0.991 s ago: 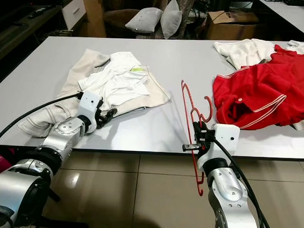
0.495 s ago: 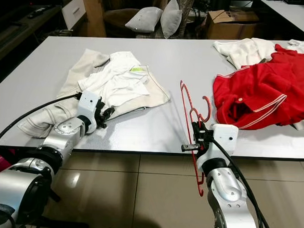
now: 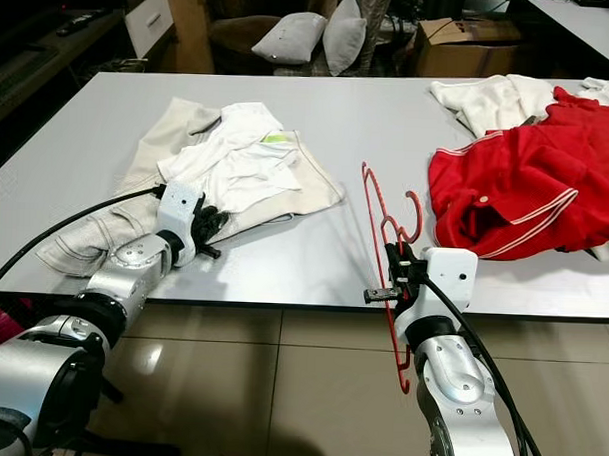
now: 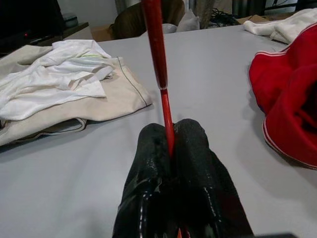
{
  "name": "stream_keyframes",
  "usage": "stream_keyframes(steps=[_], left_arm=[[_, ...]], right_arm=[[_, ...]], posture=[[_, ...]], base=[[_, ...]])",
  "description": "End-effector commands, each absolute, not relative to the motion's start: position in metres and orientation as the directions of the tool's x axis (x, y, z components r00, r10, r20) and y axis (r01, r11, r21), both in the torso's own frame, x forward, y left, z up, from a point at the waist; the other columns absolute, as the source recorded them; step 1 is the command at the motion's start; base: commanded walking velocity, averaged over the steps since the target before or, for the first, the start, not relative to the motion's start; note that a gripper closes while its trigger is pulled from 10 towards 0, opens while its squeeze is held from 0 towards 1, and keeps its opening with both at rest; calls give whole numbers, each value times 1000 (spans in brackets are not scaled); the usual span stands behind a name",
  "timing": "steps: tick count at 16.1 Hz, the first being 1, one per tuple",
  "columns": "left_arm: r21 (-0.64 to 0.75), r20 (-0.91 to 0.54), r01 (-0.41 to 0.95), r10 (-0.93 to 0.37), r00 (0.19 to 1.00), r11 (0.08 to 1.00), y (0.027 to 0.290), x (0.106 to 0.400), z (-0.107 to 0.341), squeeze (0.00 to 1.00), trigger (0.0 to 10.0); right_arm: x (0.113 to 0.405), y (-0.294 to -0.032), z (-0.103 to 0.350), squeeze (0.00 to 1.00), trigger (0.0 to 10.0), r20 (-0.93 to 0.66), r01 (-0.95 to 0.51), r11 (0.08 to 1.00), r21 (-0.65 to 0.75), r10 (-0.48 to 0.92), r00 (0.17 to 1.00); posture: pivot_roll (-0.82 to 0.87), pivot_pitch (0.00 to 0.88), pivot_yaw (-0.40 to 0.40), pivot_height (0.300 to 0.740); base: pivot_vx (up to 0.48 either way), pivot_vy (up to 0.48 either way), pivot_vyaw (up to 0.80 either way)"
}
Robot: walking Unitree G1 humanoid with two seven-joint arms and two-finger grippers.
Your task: Hang hanger
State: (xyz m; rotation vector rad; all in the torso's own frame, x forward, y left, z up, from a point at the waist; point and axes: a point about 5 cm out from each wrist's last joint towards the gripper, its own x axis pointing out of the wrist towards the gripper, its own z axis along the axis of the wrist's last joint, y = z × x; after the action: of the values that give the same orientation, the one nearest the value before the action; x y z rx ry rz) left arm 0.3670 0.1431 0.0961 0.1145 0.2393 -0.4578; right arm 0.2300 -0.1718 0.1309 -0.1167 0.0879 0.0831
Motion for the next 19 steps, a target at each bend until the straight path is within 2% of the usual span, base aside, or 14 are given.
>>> stream_keyframes(steps=[1, 3, 4, 7, 8, 9, 10, 11, 12, 13, 14, 16, 19], left_arm=[[56, -199, 506, -487, 850, 861, 133, 372, 111, 0, 0], [16, -88, 648, -645, 759, 761, 100, 364, 129, 0, 0], [10, -67, 678, -676, 734, 735, 91, 360, 132, 0, 0], [-84, 86, 901, -897, 433, 427, 28, 316, 156, 0, 0], [-91, 93, 919, -915, 392, 384, 23, 309, 156, 0, 0], [-79, 68, 912, -910, 409, 404, 25, 309, 153, 0, 0], [-42, -24, 857, -858, 513, 514, 39, 318, 143, 0, 0], [-26, -50, 829, -829, 557, 559, 45, 322, 141, 0, 0], [-24, -81, 762, -760, 644, 648, 61, 332, 137, 0, 10000], [55, -138, 660, -649, 748, 749, 83, 345, 131, 0, 10000], [101, -169, 585, -566, 807, 805, 100, 353, 128, 1000, 10000], [133, -214, 485, -452, 866, 865, 124, 366, 127, 1000, 10000], [215, -251, 387, -332, 909, 897, 141, 376, 128, 1000, 10000]], right_arm=[[228, -176, 129, 0, 10000, -105, -62, 991, -117, 50, 993], [229, -180, 131, 0, 10000, -93, -29, 993, -113, 19, 995], [230, -180, 131, 0, 10000, -91, -26, 993, -113, 16, 996], [235, -182, 133, 0, 10000, -75, -6, 995, -104, -1, 997], [235, -181, 133, 0, 10000, -75, -6, 995, -102, -2, 997], [235, -181, 132, 0, 10000, -75, -6, 995, -101, -1, 997], [234, -180, 131, 0, 10000, -78, -8, 995, -98, 1, 997], [233, -180, 131, 0, 10000, -79, -8, 995, -98, 1, 997], [232, -179, 130, 0, 10000, -84, -10, 995, -96, 1, 996], [231, -178, 129, 0, 10000, -88, -11, 996, -93, 3, 996], [230, -177, 128, 0, 10000, -91, -13, 996, -91, 5, 996], [228, -175, 128, 0, 10000, -98, -23, 995, -93, 14, 995], [225, -176, 127, 0, 10000, -105, -22, 995, -95, 12, 994]], posture=[[-116, 0, 123, 740], [-118, 0, 131, 740], [-118, 0, 131, 740], [-108, 0, 131, 740], [-106, 0, 131, 740], [-105, 0, 131, 740], [-101, 0, 132, 740], [-100, 0, 132, 740], [-100, 0, 133, 740], [-99, 0, 132, 740], [-99, 0, 132, 740], [-103, 0, 134, 740], [-107, 0, 137, 740]], base=[[0, 0, 0], [0, 0, 0], [0, 0, 0], [0, 0, 0], [0, 0, 0], [0, 0, 0], [0, 0, 0], [0, 0, 0], [0, 0, 0], [0, 0, 0], [0, 0, 0], [0, 0, 0], [0, 0, 0]])
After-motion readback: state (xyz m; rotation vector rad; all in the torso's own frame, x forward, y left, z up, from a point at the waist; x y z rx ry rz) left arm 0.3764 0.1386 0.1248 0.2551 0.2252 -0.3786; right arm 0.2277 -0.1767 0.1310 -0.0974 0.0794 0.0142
